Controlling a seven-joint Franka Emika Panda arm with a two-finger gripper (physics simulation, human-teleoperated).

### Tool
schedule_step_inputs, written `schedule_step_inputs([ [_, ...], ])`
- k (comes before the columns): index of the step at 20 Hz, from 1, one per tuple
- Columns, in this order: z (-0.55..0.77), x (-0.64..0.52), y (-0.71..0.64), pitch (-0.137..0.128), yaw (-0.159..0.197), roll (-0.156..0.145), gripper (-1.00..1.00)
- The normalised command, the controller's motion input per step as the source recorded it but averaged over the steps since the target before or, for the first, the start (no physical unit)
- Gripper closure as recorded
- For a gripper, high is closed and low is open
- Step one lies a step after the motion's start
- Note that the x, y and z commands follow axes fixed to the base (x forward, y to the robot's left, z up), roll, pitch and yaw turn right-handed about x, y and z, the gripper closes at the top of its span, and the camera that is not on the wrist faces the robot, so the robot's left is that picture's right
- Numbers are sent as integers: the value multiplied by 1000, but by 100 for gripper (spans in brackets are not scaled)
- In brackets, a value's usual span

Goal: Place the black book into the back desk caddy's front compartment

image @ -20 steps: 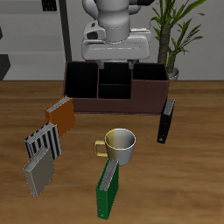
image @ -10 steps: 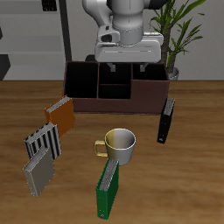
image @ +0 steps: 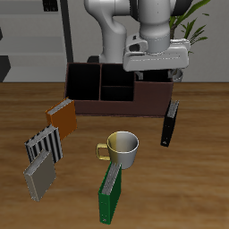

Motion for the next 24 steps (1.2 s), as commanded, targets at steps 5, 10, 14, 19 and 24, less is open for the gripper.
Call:
schedule_step_inputs([
  [5,-174,-28,368,-48,-55,23,-100],
  [10,-131,13,124,-29,-66,-3,-100],
  [14,-435,180,148,-19,19,-51,-100],
  [19,-238,232,46,-44,14,-78,-100],
  [24,-255,103,60,5,20,-40,-100],
])
